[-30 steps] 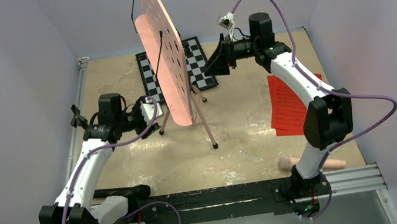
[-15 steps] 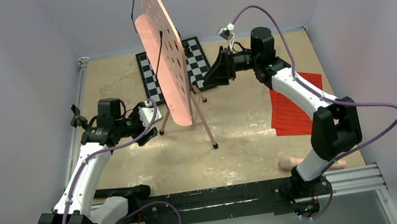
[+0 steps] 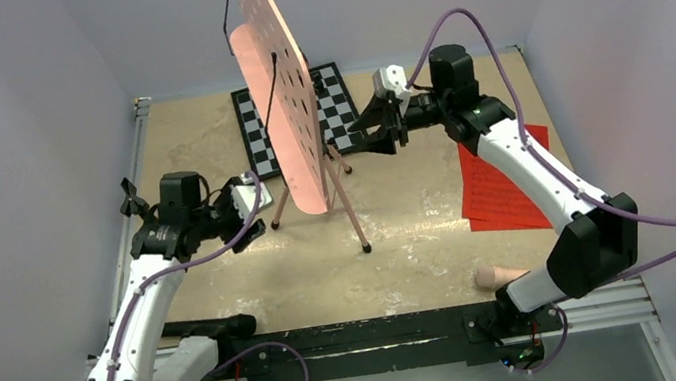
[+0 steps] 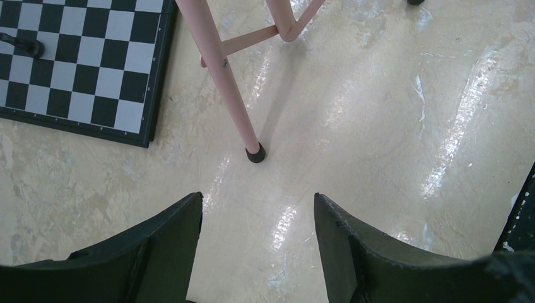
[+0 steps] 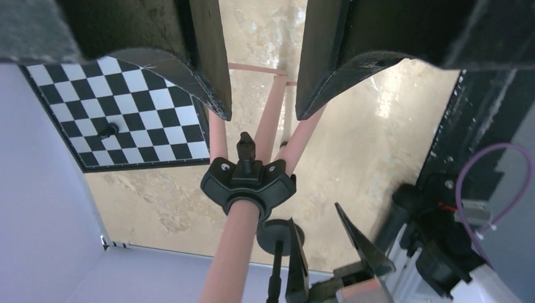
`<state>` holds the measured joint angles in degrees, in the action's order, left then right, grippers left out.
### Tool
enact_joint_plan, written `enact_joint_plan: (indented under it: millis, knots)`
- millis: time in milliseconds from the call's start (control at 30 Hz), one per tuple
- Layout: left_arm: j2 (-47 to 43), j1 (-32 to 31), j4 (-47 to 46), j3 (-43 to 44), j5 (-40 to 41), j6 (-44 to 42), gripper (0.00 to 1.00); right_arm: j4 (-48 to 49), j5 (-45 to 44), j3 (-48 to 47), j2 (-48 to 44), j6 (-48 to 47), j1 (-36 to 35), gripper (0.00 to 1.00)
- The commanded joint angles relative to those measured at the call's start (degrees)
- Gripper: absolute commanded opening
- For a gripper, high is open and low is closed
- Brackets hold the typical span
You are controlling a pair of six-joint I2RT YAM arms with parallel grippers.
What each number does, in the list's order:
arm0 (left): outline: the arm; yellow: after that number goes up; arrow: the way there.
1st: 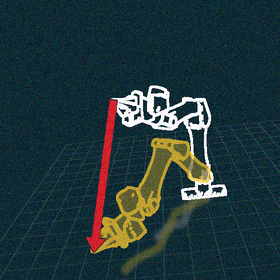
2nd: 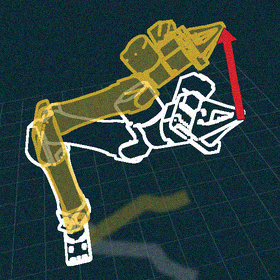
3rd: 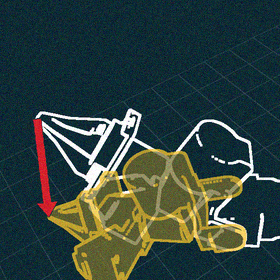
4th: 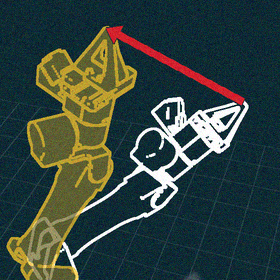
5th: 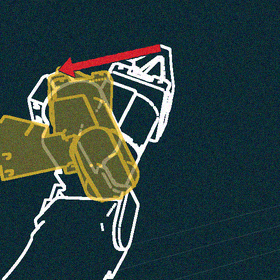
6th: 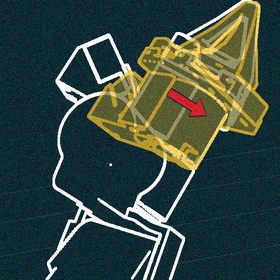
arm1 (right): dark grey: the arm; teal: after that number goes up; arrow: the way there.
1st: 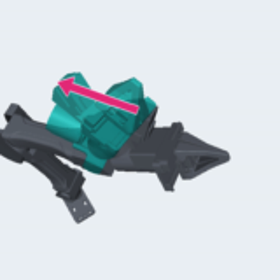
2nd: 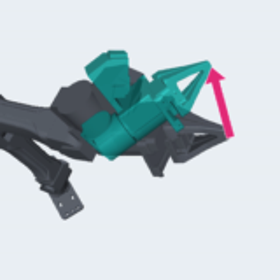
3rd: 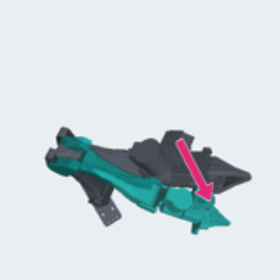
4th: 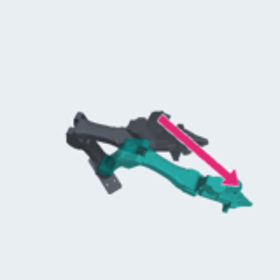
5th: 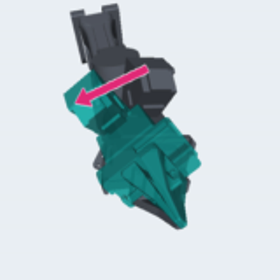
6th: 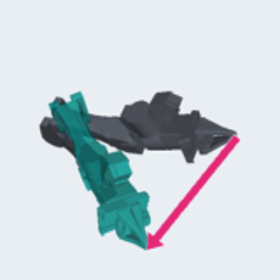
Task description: Pack up the instrument practice props
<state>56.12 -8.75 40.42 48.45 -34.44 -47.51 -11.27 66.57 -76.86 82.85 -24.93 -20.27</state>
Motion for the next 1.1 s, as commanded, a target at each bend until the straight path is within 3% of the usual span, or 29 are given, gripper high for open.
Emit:
enact_joint_plan:
  millis: [0, 167, 433, 1067]
  knots:
    - [-2.0, 0.3, 0.5, 1.1, 0.3, 1.7, 0.69, -6.3, -0.6, -2.3, 0.2, -14.1, -1.7, 0.45]
    - [-2.9, 0.3, 0.2, 0.3, 0.2, 2.7, 0.69, -2.9, -3.7, -1.1, 0.1, -14.6, -4.6, 0.40]
    - [-3.5, 0.3, 0.0, -0.1, -0.8, 2.2, 0.69, 1.7, -8.9, 1.1, -1.2, -14.6, -6.3, 0.42]
    - [-2.6, 0.3, -2.1, -0.9, -1.6, 3.4, 0.68, 3.2, -9.8, 0.5, -0.3, -19.2, -7.4, 0.40]
